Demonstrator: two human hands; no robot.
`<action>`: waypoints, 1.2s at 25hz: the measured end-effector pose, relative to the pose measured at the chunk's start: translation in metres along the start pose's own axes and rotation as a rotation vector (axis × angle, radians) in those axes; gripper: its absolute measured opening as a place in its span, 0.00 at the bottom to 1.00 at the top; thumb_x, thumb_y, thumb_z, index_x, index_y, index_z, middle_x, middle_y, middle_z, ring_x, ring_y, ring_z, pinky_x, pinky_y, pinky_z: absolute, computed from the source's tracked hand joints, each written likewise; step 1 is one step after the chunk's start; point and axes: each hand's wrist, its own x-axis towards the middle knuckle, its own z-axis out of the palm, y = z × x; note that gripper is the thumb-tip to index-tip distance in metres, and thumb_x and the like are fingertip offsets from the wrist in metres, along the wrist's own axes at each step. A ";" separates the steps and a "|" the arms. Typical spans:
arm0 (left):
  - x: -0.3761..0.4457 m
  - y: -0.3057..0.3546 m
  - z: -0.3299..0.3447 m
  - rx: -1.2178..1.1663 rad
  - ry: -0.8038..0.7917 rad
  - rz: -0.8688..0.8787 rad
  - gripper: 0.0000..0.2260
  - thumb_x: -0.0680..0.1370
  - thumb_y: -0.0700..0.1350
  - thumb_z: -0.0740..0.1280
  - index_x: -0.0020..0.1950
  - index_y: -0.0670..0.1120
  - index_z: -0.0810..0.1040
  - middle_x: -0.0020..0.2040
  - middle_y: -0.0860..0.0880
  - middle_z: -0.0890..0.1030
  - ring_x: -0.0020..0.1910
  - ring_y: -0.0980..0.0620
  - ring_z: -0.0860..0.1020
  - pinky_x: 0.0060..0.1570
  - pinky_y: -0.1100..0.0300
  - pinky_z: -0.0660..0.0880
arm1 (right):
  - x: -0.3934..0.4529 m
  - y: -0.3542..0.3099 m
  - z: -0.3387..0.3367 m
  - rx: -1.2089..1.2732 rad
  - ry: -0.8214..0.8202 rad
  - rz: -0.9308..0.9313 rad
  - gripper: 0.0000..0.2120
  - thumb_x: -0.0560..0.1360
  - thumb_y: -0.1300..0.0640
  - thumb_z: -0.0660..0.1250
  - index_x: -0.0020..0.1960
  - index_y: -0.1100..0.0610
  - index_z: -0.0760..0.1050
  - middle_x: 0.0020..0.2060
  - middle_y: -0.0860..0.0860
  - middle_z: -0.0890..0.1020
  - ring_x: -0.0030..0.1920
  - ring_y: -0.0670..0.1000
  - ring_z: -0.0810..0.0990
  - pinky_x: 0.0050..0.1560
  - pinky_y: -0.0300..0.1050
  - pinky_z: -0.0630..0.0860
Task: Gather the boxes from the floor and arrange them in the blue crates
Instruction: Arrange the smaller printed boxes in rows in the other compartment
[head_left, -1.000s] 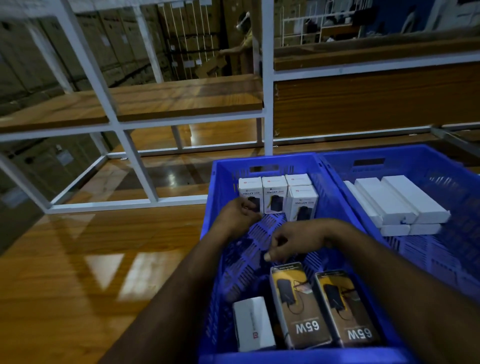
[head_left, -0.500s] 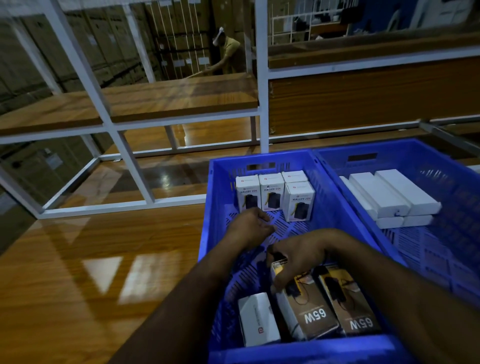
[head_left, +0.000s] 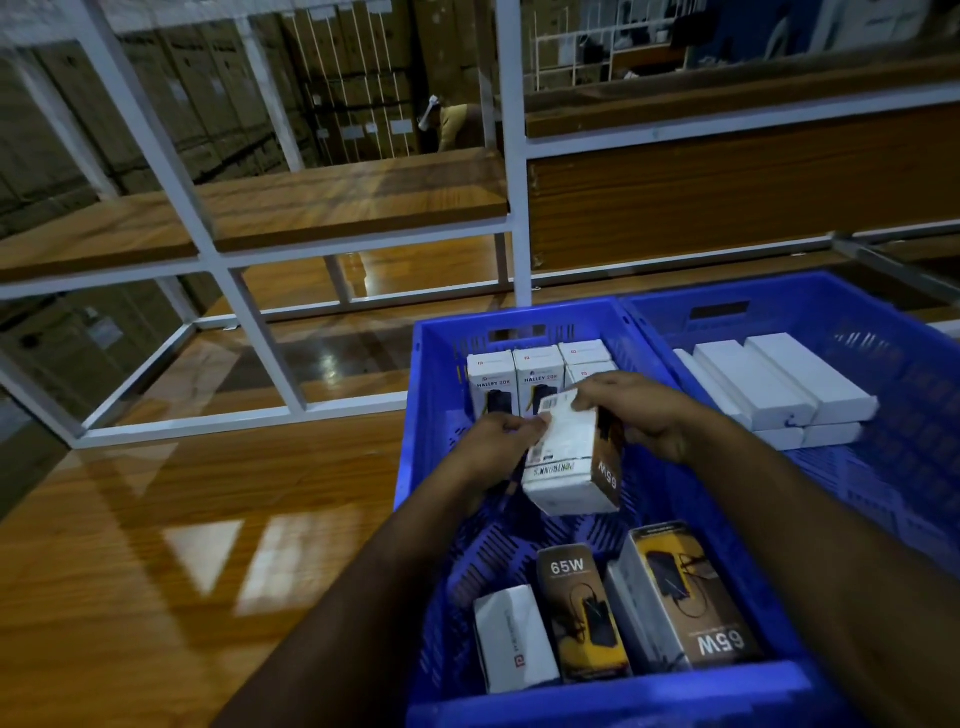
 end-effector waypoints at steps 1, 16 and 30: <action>0.000 0.000 0.000 -0.066 -0.035 -0.039 0.15 0.80 0.58 0.65 0.48 0.46 0.80 0.46 0.46 0.83 0.43 0.46 0.80 0.39 0.53 0.76 | 0.000 -0.001 0.000 0.064 0.008 -0.004 0.13 0.77 0.59 0.66 0.60 0.59 0.78 0.52 0.59 0.84 0.53 0.59 0.83 0.57 0.55 0.80; -0.006 0.001 -0.024 -0.849 -0.359 -0.172 0.26 0.82 0.61 0.53 0.62 0.45 0.82 0.55 0.36 0.83 0.39 0.39 0.85 0.30 0.51 0.83 | -0.009 -0.005 0.007 0.324 -0.153 -0.139 0.28 0.72 0.34 0.66 0.63 0.53 0.80 0.56 0.57 0.85 0.60 0.58 0.82 0.64 0.60 0.76; 0.007 -0.001 -0.017 -0.784 0.150 -0.082 0.15 0.82 0.53 0.64 0.58 0.43 0.79 0.48 0.44 0.81 0.42 0.51 0.80 0.34 0.59 0.83 | -0.002 0.002 0.011 0.338 -0.073 0.080 0.20 0.81 0.41 0.56 0.57 0.54 0.79 0.52 0.59 0.83 0.54 0.59 0.81 0.45 0.58 0.83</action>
